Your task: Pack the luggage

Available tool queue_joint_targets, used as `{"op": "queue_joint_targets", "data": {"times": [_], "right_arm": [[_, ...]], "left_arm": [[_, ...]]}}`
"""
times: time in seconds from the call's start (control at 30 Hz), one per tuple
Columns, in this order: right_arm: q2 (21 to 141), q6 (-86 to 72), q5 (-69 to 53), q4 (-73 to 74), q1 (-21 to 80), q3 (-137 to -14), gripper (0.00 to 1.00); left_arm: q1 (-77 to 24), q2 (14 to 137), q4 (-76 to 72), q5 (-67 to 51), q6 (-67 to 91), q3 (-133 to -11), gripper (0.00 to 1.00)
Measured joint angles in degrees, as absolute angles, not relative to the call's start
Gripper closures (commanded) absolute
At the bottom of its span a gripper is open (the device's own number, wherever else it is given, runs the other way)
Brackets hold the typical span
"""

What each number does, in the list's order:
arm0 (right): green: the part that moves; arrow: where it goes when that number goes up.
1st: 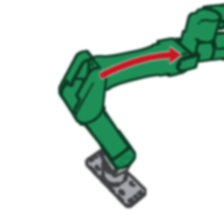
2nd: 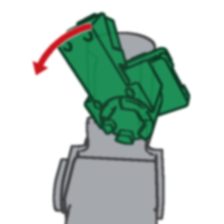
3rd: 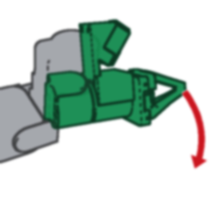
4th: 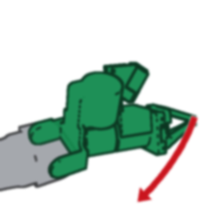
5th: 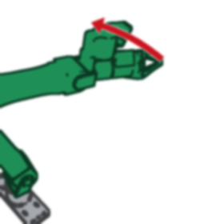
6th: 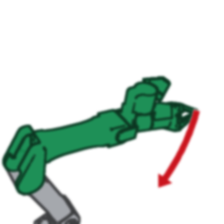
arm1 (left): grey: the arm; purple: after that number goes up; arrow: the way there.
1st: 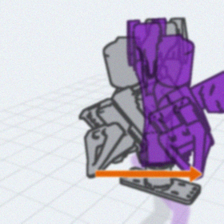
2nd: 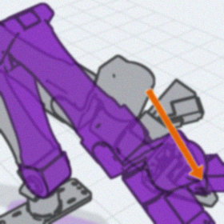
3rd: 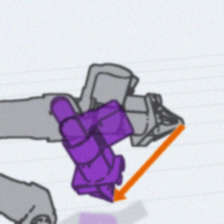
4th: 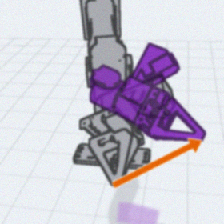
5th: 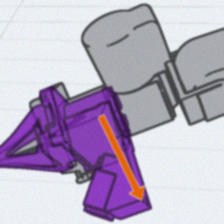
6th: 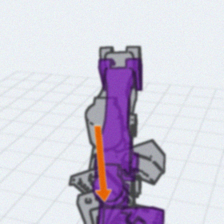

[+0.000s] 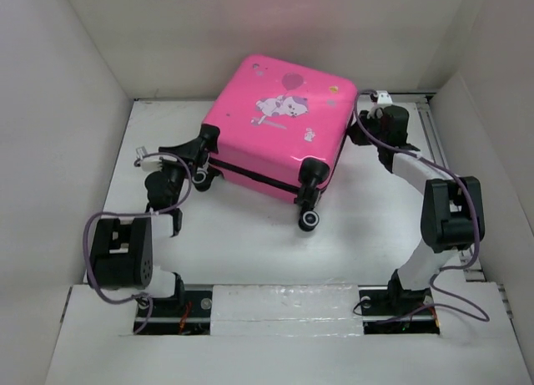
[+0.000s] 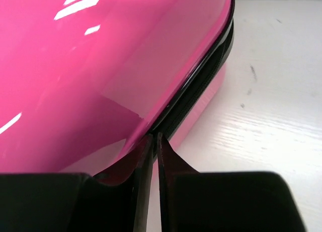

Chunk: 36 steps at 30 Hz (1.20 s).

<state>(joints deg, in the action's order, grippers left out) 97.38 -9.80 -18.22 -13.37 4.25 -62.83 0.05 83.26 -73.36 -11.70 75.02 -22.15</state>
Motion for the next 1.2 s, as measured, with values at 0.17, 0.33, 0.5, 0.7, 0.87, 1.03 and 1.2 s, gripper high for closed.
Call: {"op": "queue_joint_targets", "data": {"times": [0.17, 0.33, 0.5, 0.7, 0.87, 1.03, 1.2], "right_arm": [[99.46, -8.91, -23.4, -13.61, 5.23, -66.59, 0.89], [97.67, -9.08, -25.82, -15.2, 5.72, -65.73, 0.55], [82.52, -11.97, -23.46, -21.69, 6.17, -46.5, 0.59], [67.29, -14.13, -21.02, -27.75, 6.52, -27.49, 0.92], [58.37, -14.7, -20.38, -30.92, 7.66, -15.18, 0.78], [62.24, -11.86, -22.9, -38.41, 11.81, -13.39, 0.61], [71.77, -9.23, -26.59, -48.36, 14.7, -14.26, 0.57]], "left_arm": [[-1.45, 68.4, -64.1, -8.95, 68.27, -16.56, 1.0], [-2.94, 50.33, -46.37, -6.52, 60.71, -14.24, 1.0], [-3.68, 44.16, -39.16, -5.65, 57.06, -14.24, 1.0], [-3.64, 49.45, -43.7, -7.79, 58.24, -14.74, 1.0], [-3.64, 50.72, -45.12, -8.51, 58.92, -14.83, 1.0], [-3.62, 50.72, -45.08, -8.99, 59.22, -14.87, 1.0], [-3.62, 50.65, -44.73, -9.76, 59.46, -15.0, 1.0]]}}
